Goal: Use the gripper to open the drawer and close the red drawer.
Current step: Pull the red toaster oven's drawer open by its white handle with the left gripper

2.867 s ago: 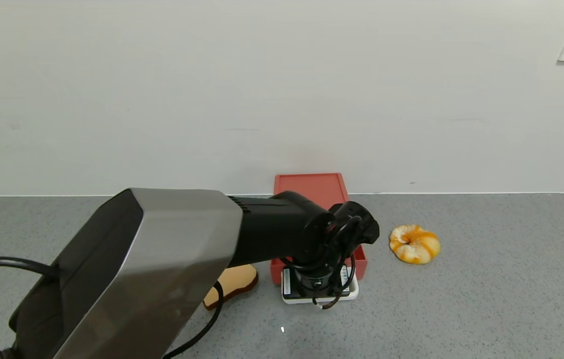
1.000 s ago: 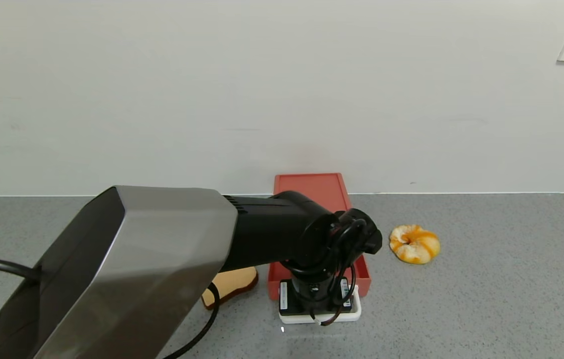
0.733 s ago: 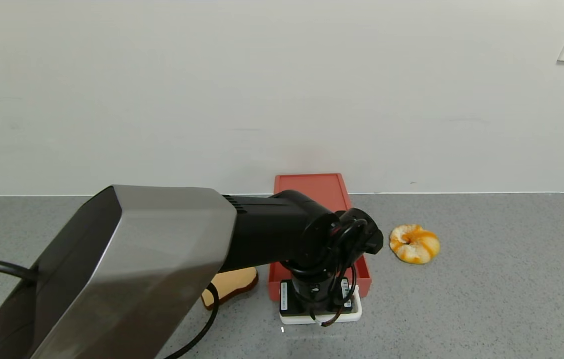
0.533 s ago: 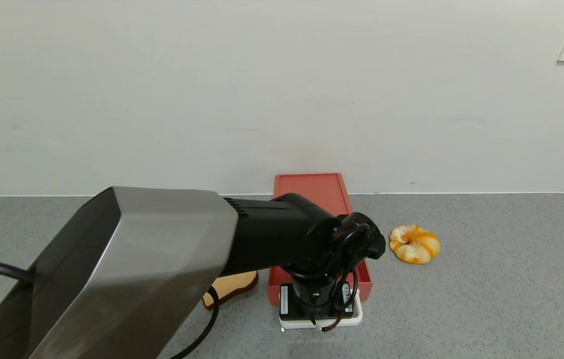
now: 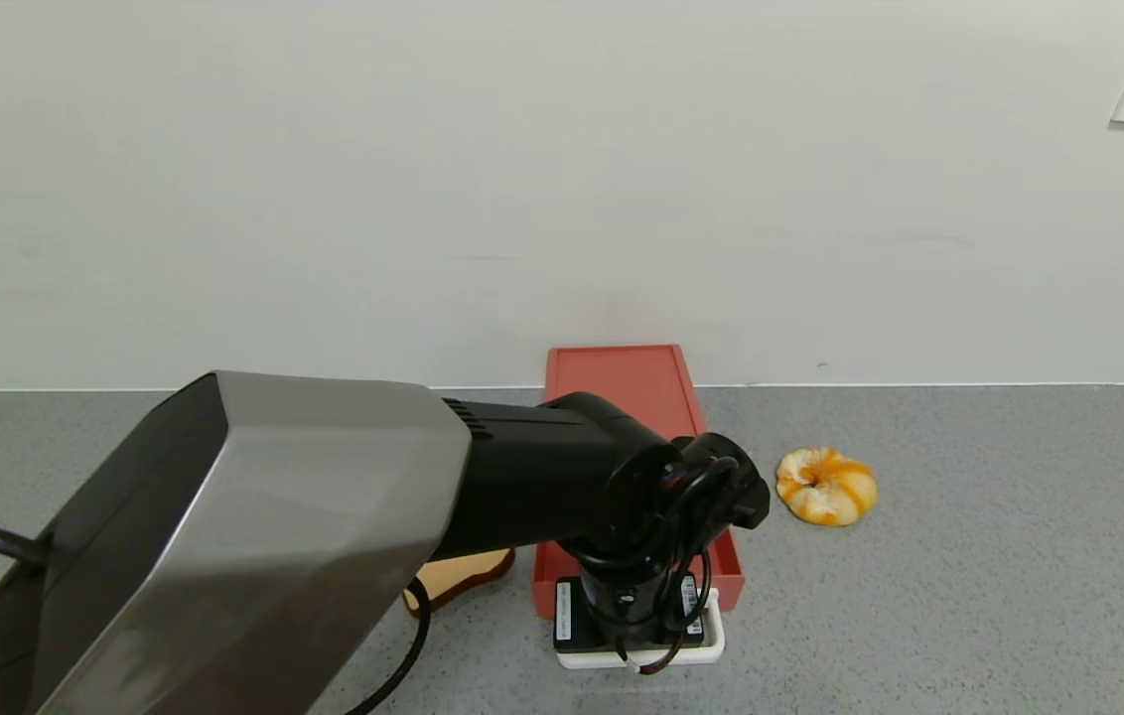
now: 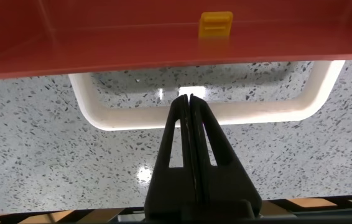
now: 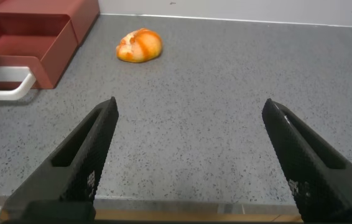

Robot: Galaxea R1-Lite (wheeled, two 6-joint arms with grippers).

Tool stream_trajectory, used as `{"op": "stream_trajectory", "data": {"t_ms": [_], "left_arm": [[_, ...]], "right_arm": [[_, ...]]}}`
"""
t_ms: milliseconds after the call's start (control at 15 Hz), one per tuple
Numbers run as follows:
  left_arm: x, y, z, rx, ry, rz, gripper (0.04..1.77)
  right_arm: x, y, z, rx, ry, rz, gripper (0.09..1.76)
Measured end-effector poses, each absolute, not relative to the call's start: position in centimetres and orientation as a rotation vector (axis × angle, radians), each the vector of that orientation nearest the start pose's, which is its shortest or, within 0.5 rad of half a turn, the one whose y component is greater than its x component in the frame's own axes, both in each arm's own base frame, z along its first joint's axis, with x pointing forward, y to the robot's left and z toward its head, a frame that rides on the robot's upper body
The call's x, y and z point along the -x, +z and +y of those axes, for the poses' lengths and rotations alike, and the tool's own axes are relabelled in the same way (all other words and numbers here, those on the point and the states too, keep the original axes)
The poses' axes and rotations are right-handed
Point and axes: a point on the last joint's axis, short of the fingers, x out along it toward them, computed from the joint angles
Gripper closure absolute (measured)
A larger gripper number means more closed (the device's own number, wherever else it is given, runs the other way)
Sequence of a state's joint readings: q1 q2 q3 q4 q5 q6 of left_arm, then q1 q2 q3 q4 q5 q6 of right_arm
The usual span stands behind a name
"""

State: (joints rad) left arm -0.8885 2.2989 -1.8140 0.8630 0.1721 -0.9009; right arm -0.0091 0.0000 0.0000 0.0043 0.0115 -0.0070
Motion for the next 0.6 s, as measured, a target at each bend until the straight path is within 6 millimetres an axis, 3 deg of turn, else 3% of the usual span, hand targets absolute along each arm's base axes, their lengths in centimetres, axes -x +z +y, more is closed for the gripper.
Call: {"op": "stream_trajectory", "data": {"t_ms": [600], "left_arm": [[-25.45, 11.38, -32.1, 0.082, -0.043, 1.303, 1.7]], "right_arm": [[2.28, 7.5, 0.05, 0.007, 0.002, 0.005, 0.14]]}}
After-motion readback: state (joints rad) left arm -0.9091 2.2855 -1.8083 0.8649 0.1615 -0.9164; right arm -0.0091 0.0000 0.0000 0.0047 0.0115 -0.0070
